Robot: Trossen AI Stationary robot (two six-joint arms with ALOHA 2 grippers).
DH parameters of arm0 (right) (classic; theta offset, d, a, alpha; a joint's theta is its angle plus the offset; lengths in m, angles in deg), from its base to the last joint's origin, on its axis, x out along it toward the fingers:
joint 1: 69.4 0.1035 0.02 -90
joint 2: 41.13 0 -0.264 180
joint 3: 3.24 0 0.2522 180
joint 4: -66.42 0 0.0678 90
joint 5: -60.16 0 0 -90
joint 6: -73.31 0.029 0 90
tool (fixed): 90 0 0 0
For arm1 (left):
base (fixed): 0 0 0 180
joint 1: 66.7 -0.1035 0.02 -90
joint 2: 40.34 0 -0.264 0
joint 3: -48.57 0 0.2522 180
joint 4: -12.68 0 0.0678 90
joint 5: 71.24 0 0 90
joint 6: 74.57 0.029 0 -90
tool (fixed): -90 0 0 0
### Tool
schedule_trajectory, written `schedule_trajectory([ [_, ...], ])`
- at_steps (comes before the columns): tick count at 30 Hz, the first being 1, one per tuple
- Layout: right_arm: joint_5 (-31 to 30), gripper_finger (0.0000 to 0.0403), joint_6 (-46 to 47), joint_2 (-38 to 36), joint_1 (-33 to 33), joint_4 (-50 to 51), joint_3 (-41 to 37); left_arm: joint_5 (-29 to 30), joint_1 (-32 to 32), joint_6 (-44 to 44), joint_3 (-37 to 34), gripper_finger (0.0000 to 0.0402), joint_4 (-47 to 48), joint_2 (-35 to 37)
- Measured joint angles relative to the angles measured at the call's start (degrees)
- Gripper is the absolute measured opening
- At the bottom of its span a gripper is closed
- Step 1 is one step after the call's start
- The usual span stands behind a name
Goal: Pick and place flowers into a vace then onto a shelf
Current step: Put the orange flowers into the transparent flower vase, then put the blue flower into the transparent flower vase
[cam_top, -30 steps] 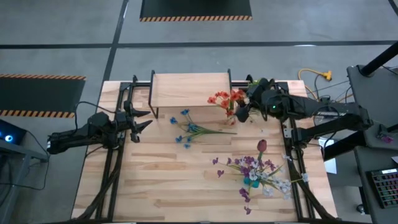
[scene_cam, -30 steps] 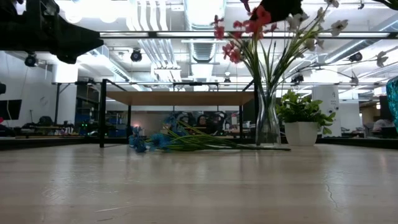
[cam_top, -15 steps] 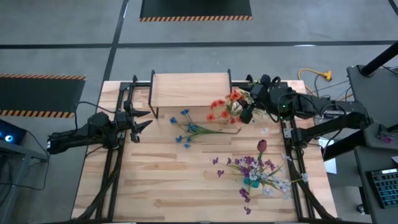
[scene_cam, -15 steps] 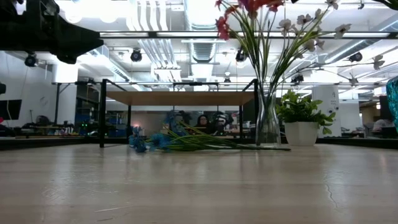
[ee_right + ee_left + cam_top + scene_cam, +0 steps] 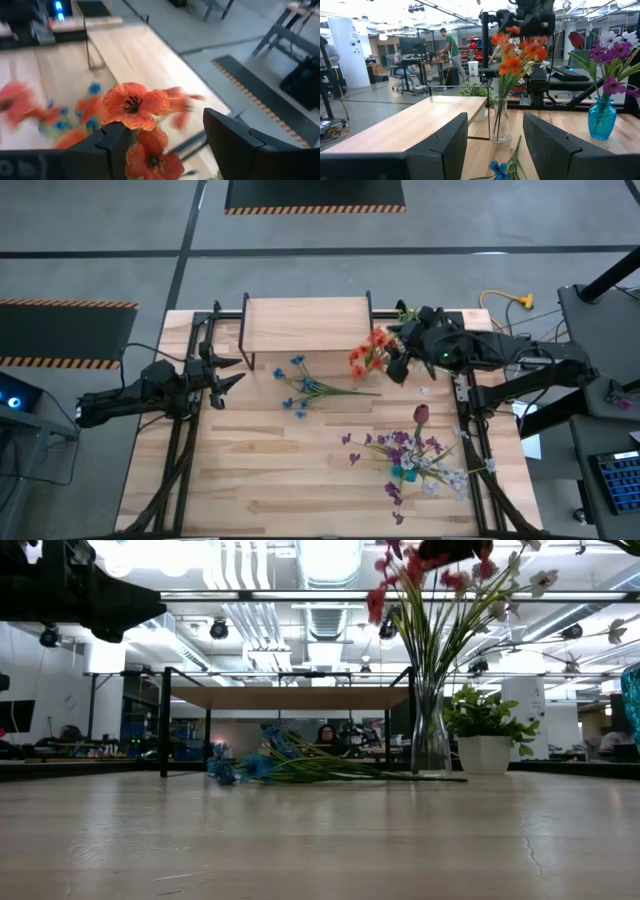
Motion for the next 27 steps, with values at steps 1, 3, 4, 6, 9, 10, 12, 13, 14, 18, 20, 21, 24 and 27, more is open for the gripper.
schedule_trajectory([
  [1,0.0,0.0226,0.3,0.3,0.0,1.1,0.0,0.0,0.0,0.0,0.0,0.0175,0.0,0.0],
  [3,0.1,0.0241,0.6,0.8,0.0,2.7,0.7,0.0,0.0,0.0,0.0,0.0175,0.0,0.0],
  [4,0.1,0.0250,1.0,0.9,0.0,3.3,1.3,0.0,0.0,0.0,0.0,0.0175,0.0,0.0],
  [6,0.2,0.0268,1.5,1.3,0.0,4.8,2.6,0.0,0.0,0.0,0.0,0.0175,0.0,0.0],
  [9,2.5,0.0298,1.6,2.1,0.0,7.9,4.8,0.0,0.0,0.0,0.0,0.0175,0.0,0.0],
  [10,4.0,0.0307,1.7,2.4,0.0,9.0,5.6,0.0,0.0,0.0,0.0,0.0175,0.0,0.0],
  [12,6.2,0.0324,2.0,2.8,0.0,10.4,7.3,0.0,0.0,0.0,0.0,0.0175,0.1,0.0],
  [13,6.5,0.0331,2.0,2.9,0.0,11.3,7.8,0.0,0.0,0.0,0.0,0.0175,0.2,0.0],
  [14,6.6,0.0338,1.9,3.1,0.0,11.9,8.4,0.0,0.0,0.0,0.0,0.0175,0.2,0.0],
  [18,6.6,0.0356,1.8,4.1,0.0,13.0,10.4,0.0,0.0,0.0,0.0,0.0175,0.3,0.0],
  [20,6.7,0.0358,1.6,4.4,0.0,11.8,11.2,0.0,0.0,0.0,0.0,0.0175,0.4,0.0],
  [21,7.5,0.0358,0.7,4.7,0.0,11.2,11.4,0.0,0.0,0.0,0.0,0.0175,0.4,0.0],
  [24,14.3,0.0353,-1.8,6.2,0.1,6.8,11.3,0.0,0.0,0.0,0.0,0.0175,0.4,0.0],
  [27,21.4,0.0344,-4.9,8.5,0.7,1.8,11.2,0.0,0.0,0.0,0.0,0.0175,0.4,0.0],
])
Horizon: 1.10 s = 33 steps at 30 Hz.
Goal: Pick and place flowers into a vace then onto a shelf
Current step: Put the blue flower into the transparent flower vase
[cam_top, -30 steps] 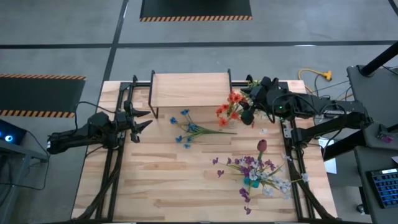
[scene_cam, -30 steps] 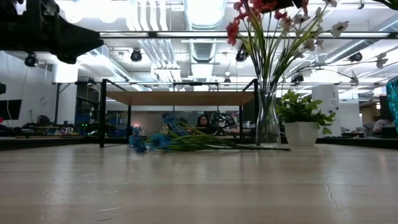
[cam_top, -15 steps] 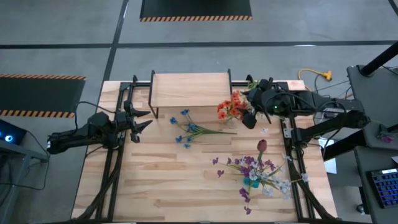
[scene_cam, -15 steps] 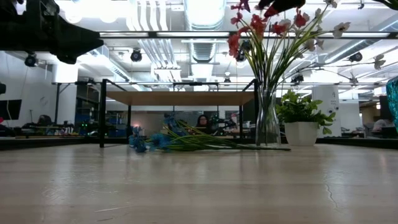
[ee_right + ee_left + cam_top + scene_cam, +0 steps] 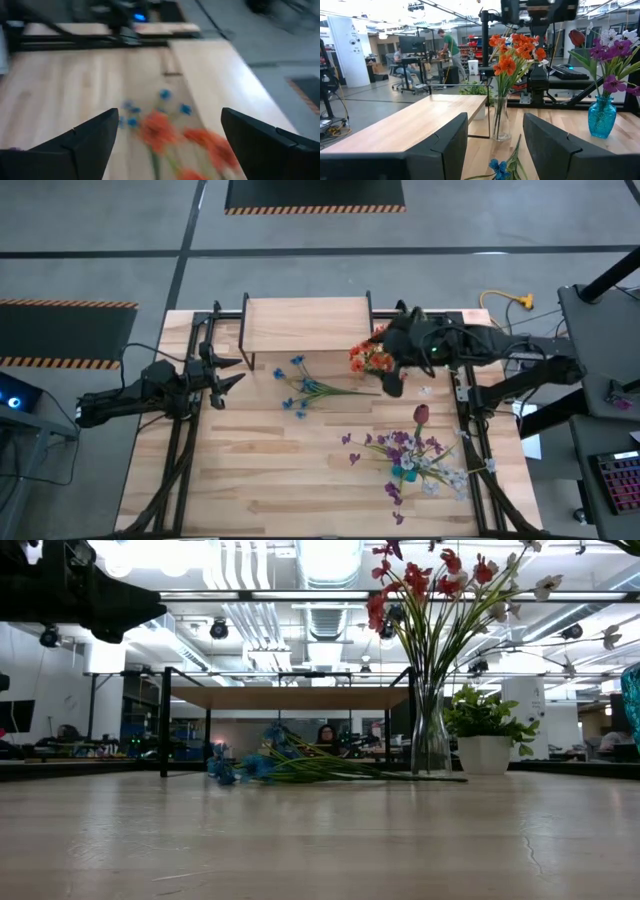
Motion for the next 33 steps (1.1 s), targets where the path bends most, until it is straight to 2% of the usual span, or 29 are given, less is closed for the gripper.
schedule_trajectory([
  [3,2.3,0.0336,-2.5,3.5,1.1,-1.4,1.4,0.0,0.0,0.0,0.0,0.0175,0.0,0.0],
  [16,2.7,0.0329,-6.7,20.8,5.7,4.9,10.3,0.0,0.0,0.0,0.0,0.0175,0.0,0.0],
  [33,3.0,0.0327,-6.7,30.4,7.6,7.8,11.1,0.0,0.0,0.0,0.0,0.0175,0.0,0.0],
])
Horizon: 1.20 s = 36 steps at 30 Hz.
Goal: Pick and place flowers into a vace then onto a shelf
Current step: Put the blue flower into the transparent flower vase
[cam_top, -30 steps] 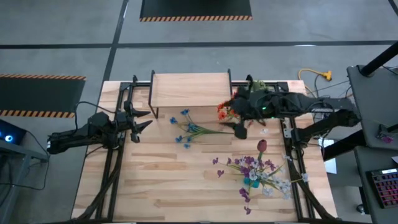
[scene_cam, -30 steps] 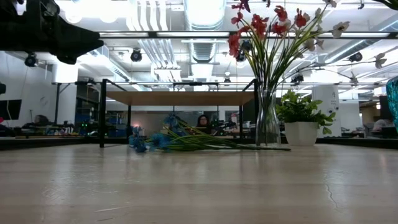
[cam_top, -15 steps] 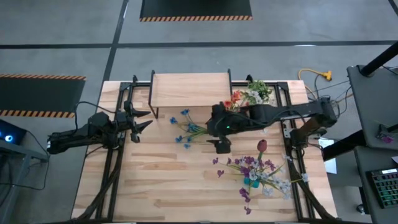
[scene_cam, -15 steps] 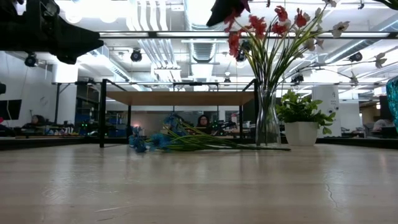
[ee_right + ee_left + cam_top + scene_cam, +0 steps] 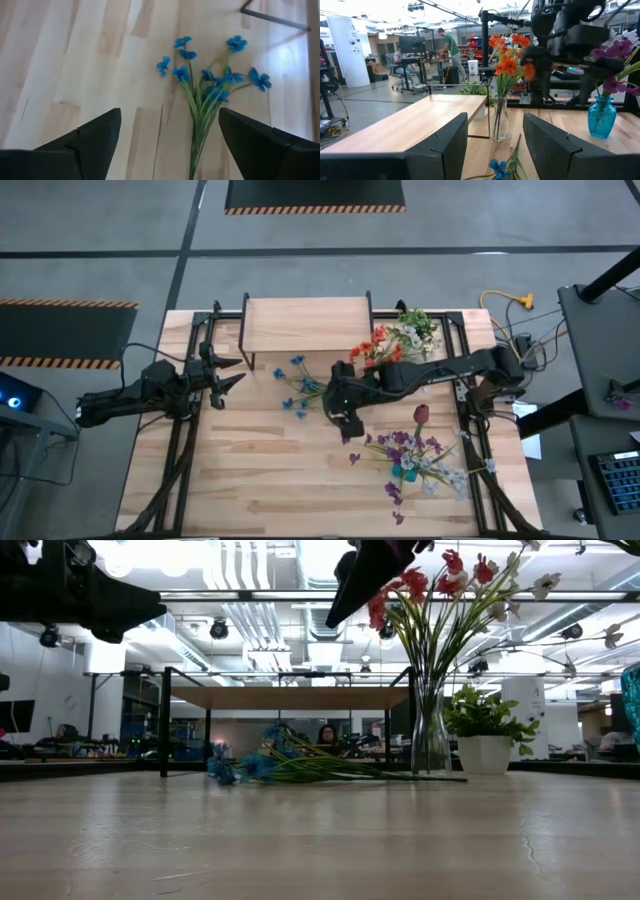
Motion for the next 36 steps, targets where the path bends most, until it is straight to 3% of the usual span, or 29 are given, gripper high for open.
schedule_trajectory([
  [16,0.0,0.0327,-1.6,8.5,0.4,-1.2,-0.2,0.0,0.0,0.0,0.0,0.0175,0.0,0.0],
  [27,-0.7,0.0327,4.8,14.9,-3.7,2.0,-0.3,0.0,0.0,0.0,0.0,0.0175,0.0,0.0],
  [32,-6.0,0.0327,5.4,16.3,-5.5,2.3,-0.4,0.0,0.0,0.0,0.0,0.0175,0.0,0.0],
  [36,-6.5,0.0327,5.8,17.3,-7.0,2.5,-0.4,0.0,0.0,0.0,0.0,0.0175,0.0,0.0],
])
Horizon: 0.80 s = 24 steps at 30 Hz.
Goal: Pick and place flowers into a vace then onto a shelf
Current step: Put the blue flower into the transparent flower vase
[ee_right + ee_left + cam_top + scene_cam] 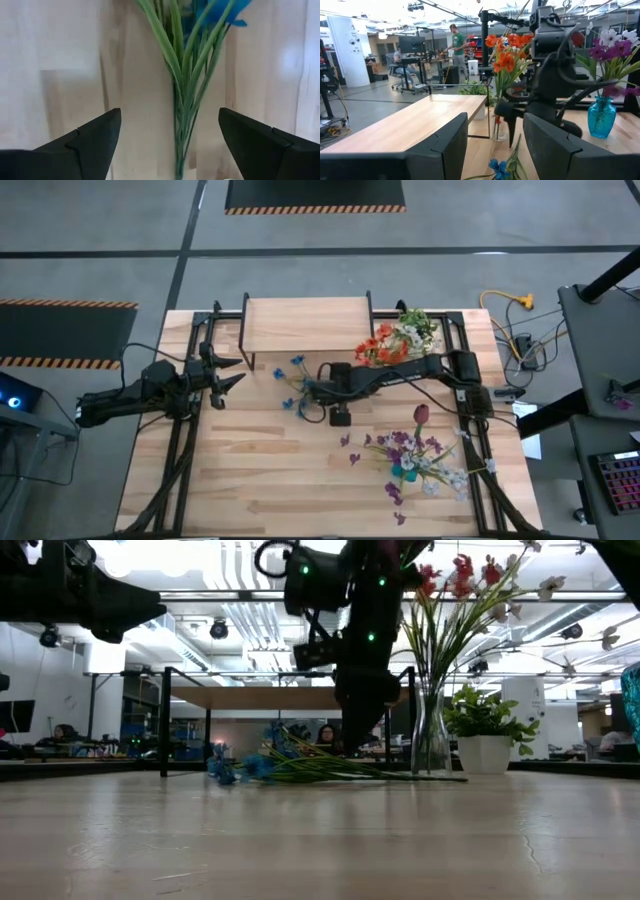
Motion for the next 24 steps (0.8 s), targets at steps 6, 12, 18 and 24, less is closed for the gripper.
schedule_trajectory([
  [6,1.2,0.0327,-0.1,2.7,-1.9,0.1,-0.3,0.0,0.0,0.0,0.0,0.0175,0.0,0.0],
  [12,3.4,0.0327,-2.1,4.8,-2.8,-0.2,-0.1,0.0,0.0,0.0,0.0,0.0175,0.4,0.0],
  [18,4.2,0.0327,-3.0,4.6,-2.8,-0.4,0.0,0.0,0.0,0.0,0.0,0.0175,0.4,0.0],
  [24,4.6,0.0301,-3.0,4.6,-2.8,0.0,-0.1,0.0,0.0,0.0,0.0,0.0175,0.4,0.0],
])
